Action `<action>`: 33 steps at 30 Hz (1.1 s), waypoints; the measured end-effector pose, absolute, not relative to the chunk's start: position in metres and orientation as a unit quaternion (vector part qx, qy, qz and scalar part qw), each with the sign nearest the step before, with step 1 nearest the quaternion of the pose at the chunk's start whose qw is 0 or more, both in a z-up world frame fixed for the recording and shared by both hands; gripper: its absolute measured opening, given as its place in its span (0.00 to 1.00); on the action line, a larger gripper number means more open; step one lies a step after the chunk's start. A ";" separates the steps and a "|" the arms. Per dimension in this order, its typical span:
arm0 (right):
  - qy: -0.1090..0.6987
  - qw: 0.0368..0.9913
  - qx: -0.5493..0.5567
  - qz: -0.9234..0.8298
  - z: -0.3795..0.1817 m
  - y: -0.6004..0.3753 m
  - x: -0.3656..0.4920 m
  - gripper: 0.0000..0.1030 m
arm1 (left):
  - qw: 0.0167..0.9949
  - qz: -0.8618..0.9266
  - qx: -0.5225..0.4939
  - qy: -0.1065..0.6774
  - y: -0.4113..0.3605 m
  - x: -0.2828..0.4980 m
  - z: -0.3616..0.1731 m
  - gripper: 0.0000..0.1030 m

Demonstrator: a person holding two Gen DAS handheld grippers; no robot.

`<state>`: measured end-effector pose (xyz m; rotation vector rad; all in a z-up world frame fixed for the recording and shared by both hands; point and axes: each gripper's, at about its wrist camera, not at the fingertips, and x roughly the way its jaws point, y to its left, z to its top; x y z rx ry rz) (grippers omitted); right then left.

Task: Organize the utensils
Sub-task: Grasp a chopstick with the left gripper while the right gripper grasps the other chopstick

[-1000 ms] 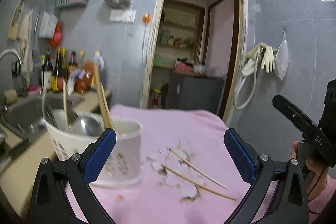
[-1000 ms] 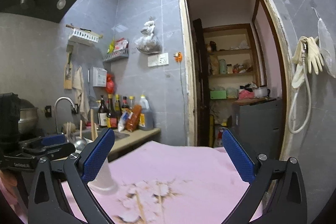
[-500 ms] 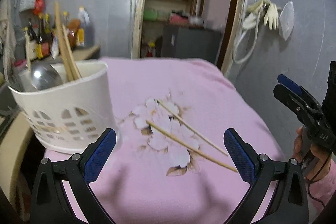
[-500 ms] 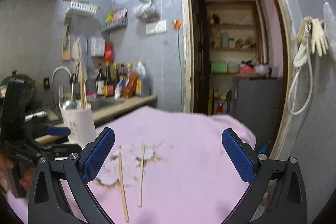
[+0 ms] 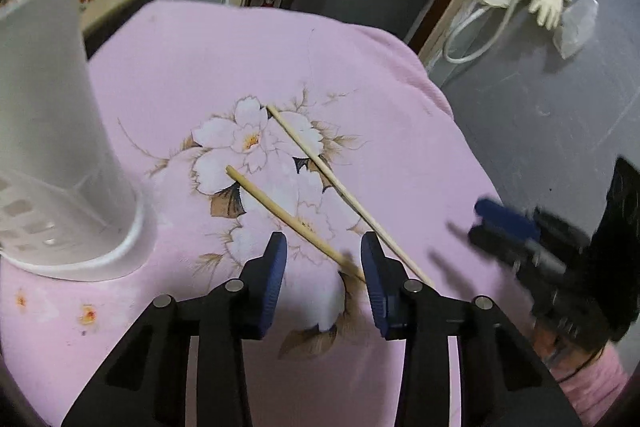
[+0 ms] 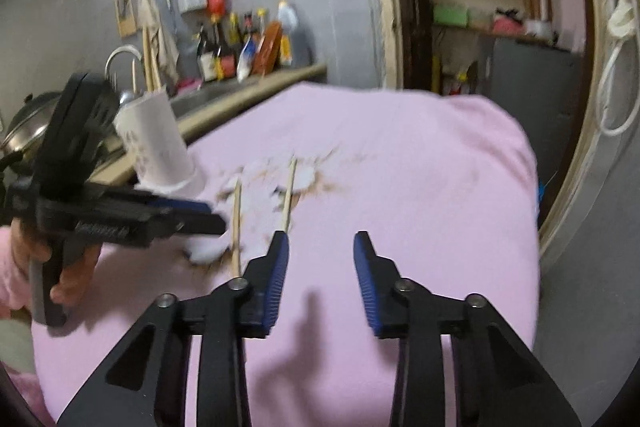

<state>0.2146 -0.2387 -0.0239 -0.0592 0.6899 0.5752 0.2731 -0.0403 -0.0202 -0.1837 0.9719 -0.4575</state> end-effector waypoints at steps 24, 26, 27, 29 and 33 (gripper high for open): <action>0.412 0.884 -0.071 0.207 -0.046 -0.233 0.205 0.03 | 0.848 -0.186 -0.099 0.486 -0.058 0.312 -0.028 0.03; 0.411 0.890 -0.057 0.190 -0.044 -0.244 0.200 0.03 | 0.851 -0.189 -0.084 0.483 -0.065 0.314 -0.027 0.02; 0.412 0.891 -0.050 0.183 -0.043 -0.249 0.197 0.03 | 0.850 -0.192 -0.077 0.485 -0.069 0.316 -0.028 0.02; 0.415 0.893 -0.041 0.172 -0.043 -0.258 0.187 0.03 | 0.848 -0.199 -0.070 0.486 -0.076 0.322 -0.028 0.02; 0.415 0.896 -0.034 0.155 -0.042 -0.264 0.168 0.03 | 0.845 -0.201 -0.060 0.493 -0.090 0.333 -0.028 0.03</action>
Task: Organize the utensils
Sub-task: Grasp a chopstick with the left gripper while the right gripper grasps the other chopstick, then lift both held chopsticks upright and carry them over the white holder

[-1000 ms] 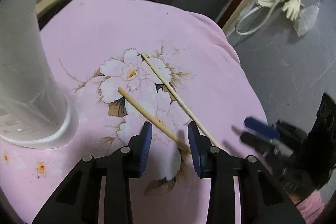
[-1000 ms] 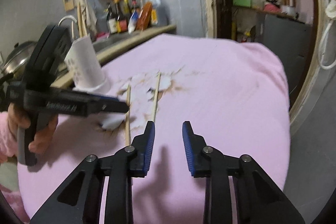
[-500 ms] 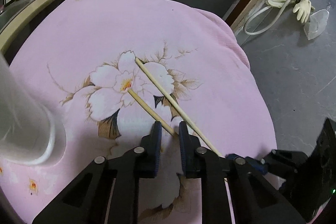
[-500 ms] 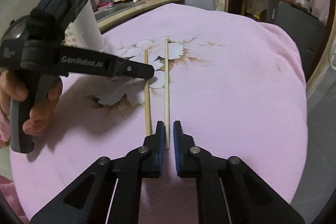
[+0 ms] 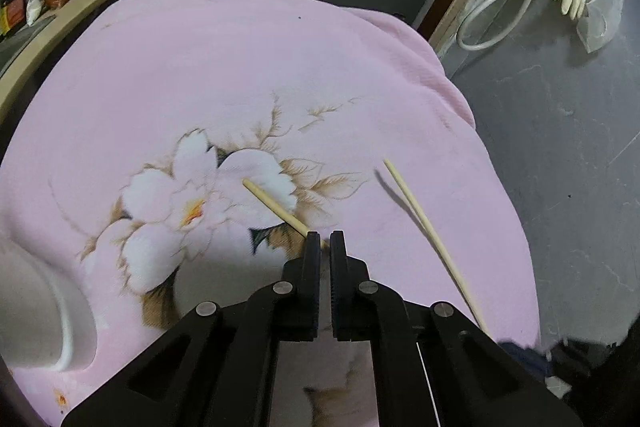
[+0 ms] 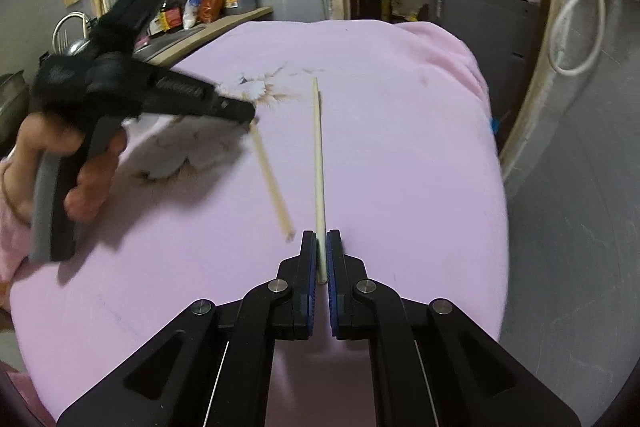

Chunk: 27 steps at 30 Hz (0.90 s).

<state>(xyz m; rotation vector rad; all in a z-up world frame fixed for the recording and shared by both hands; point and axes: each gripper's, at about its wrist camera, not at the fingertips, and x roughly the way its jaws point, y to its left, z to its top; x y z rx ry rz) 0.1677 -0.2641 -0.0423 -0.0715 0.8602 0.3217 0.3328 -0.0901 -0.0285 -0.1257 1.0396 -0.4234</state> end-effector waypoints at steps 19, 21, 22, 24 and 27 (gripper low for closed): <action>0.407 0.904 0.016 0.129 -0.037 -0.284 0.153 0.03 | 0.842 -0.162 -0.041 0.513 -0.122 0.346 -0.032 0.03; 0.414 0.899 0.025 0.137 -0.038 -0.284 0.153 0.03 | 0.835 -0.180 -0.026 0.519 -0.120 0.344 -0.033 0.02; 0.417 0.898 0.028 0.139 -0.038 -0.285 0.153 0.03 | 0.833 -0.189 -0.018 0.520 -0.118 0.342 -0.032 0.02; 0.420 0.896 0.025 0.141 -0.038 -0.284 0.153 0.04 | 0.826 -0.207 -0.001 0.524 -0.114 0.335 -0.032 0.02; 0.426 0.893 0.021 0.146 -0.036 -0.282 0.158 0.05 | 0.824 -0.213 0.009 0.524 -0.104 0.321 -0.032 0.02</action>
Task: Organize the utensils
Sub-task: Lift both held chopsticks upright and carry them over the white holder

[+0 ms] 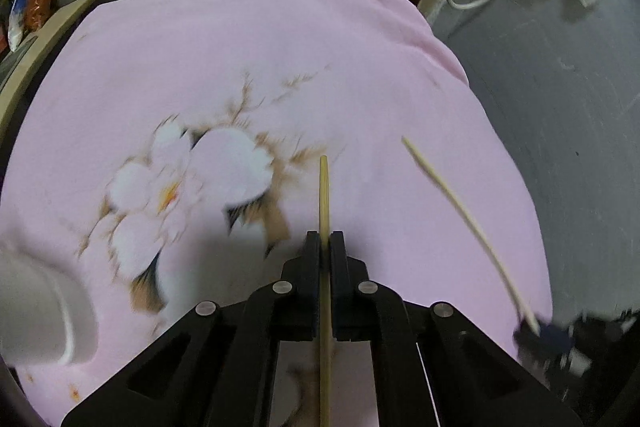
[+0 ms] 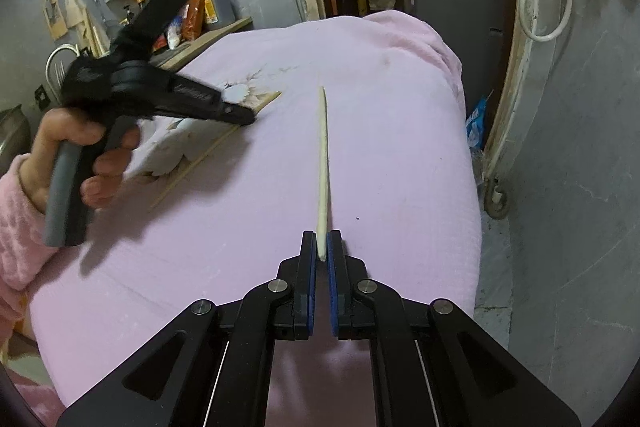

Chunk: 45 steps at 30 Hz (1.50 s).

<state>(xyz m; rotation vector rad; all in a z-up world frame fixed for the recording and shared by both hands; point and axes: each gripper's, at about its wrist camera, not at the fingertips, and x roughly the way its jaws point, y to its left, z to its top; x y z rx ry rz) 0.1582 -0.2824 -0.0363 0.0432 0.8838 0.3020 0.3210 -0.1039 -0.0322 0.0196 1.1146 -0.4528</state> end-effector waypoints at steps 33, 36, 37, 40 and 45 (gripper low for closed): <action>0.420 0.884 0.071 0.190 -0.018 -0.260 0.250 0.03 | 0.871 -0.225 0.003 0.436 -0.058 0.240 -0.001 0.02; 0.330 0.924 0.064 0.184 -0.001 -0.254 0.219 0.03 | 0.896 -0.218 -0.013 0.386 -0.050 0.228 0.013 0.02; 0.282 0.941 0.058 0.178 0.007 -0.248 0.204 0.03 | 0.905 -0.214 -0.016 0.367 -0.051 0.226 0.017 0.02; 0.182 0.970 0.040 0.154 0.020 -0.232 0.176 0.03 | 0.932 -0.203 -0.018 0.299 -0.047 0.213 0.035 0.02; 0.073 0.989 0.018 0.126 0.036 -0.209 0.149 0.03 | 0.963 -0.187 -0.027 0.191 -0.033 0.192 0.070 0.02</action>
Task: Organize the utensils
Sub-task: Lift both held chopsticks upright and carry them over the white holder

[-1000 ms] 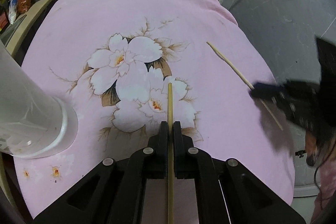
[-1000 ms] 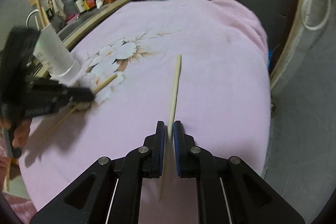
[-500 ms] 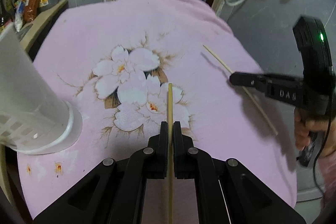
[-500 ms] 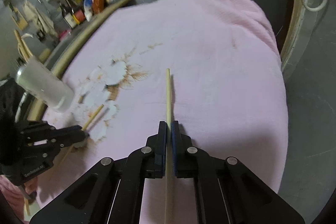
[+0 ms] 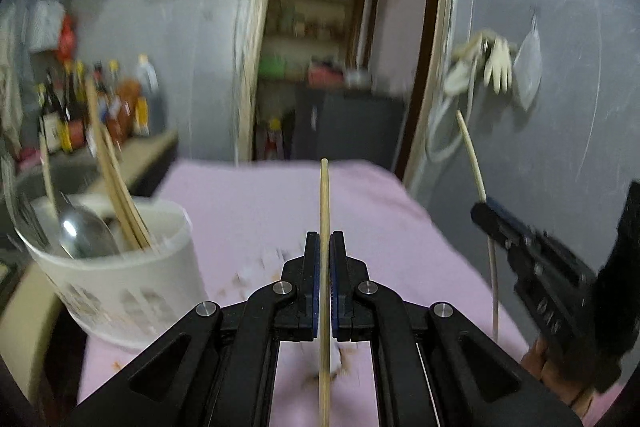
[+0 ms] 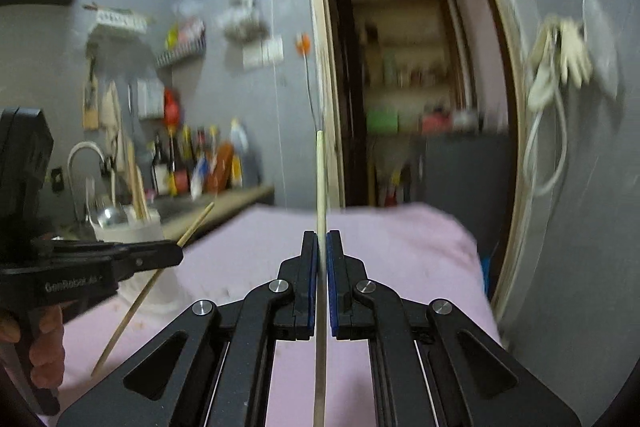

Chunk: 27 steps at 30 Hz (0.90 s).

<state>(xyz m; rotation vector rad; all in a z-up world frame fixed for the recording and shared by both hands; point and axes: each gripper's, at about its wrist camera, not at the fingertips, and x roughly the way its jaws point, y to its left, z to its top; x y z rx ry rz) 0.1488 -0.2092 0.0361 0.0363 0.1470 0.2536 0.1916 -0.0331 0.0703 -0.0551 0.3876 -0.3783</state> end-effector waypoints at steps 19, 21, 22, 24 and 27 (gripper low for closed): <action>-0.111 0.981 0.055 0.147 0.095 -0.119 0.165 0.03 | 0.989 -0.134 -0.054 0.027 0.076 0.183 0.141 0.02; -0.114 0.979 0.070 0.156 0.098 -0.110 0.172 0.03 | 0.989 -0.133 -0.061 0.019 0.093 0.186 0.145 0.02; -0.115 0.978 0.075 0.159 0.099 -0.107 0.175 0.03 | 0.989 -0.130 -0.066 0.013 0.100 0.187 0.145 0.02; -0.117 0.973 0.094 0.174 0.102 -0.099 0.182 0.03 | 0.988 -0.132 -0.080 0.001 0.119 0.189 0.147 0.02; -0.117 0.967 0.118 0.193 0.104 -0.088 0.192 0.03 | 0.986 -0.132 -0.101 -0.027 0.147 0.191 0.149 0.02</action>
